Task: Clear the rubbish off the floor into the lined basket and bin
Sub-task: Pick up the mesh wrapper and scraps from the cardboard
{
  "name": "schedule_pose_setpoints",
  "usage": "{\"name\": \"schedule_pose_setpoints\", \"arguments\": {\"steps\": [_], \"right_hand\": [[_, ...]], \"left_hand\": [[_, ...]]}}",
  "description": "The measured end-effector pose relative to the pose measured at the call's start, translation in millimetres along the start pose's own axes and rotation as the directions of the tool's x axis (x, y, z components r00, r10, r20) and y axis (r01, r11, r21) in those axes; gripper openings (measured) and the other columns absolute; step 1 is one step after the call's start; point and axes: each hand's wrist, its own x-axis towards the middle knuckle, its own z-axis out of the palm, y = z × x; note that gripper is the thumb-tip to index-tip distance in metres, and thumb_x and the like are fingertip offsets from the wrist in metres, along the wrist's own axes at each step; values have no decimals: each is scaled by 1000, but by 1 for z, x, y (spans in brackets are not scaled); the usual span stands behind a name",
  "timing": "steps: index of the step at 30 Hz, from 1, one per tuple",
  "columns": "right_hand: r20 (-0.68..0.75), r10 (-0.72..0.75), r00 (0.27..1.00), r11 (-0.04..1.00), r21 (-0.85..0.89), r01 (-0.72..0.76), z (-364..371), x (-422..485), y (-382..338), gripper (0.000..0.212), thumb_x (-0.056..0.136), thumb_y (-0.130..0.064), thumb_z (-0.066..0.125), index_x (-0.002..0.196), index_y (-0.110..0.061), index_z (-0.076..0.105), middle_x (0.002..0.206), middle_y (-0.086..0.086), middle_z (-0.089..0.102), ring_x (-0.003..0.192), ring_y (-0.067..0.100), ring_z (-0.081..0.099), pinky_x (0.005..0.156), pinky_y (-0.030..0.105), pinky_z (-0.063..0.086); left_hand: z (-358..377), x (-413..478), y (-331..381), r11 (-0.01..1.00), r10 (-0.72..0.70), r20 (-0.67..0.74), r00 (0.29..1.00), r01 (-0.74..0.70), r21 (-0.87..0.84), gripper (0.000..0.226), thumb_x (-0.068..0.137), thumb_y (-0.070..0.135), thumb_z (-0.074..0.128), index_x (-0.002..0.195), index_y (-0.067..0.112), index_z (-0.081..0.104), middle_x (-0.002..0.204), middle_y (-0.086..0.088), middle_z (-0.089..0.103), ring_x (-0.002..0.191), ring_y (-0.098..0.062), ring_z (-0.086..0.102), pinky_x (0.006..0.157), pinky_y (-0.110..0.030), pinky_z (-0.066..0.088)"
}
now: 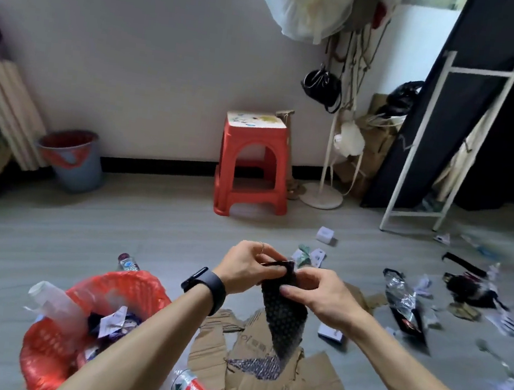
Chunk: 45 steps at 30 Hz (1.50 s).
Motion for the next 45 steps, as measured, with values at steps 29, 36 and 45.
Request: {"name": "schedule_pose_setpoints", "arguments": {"steps": [29, 36, 45], "right_hand": [[5, 128, 992, 803, 586, -106, -15, 12, 26, 19, 80, -12, 79, 98, -7, 75, 92, 13, 75, 75, 21, 73, 65, 25, 57], [-224, 121, 967, 871, 491, 4, -6, 19, 31, 18, 77, 6, 76, 79, -12, 76, 86, 12, 76, 79, 24, 73, 74, 33, 61], [86, 222, 971, 783, 578, -229, 2, 11, 20, 37, 81, -42, 78, 106, -15, 75, 107, 15, 73, 87, 26, 73, 70, 30, 58]], "left_hand": [[32, 14, -12, 881, -201, 19, 979, 189, -433, 24, 81, -11, 68, 83, 11, 78, 92, -2, 76, 77, -14, 71, 62, -22, 56], [25, 3, -6, 770, -251, 204, 946, 323, -551, 19, 89, 8, 65, 106, 14, 68, 98, -8, 69, 52, -14, 57, 43, -20, 45], [27, 3, -5, 878, -188, -42, 981, 148, -455, 24, 81, -15, 64, 87, 6, 73, 87, -8, 74, 76, -17, 71, 63, -22, 55]]}}
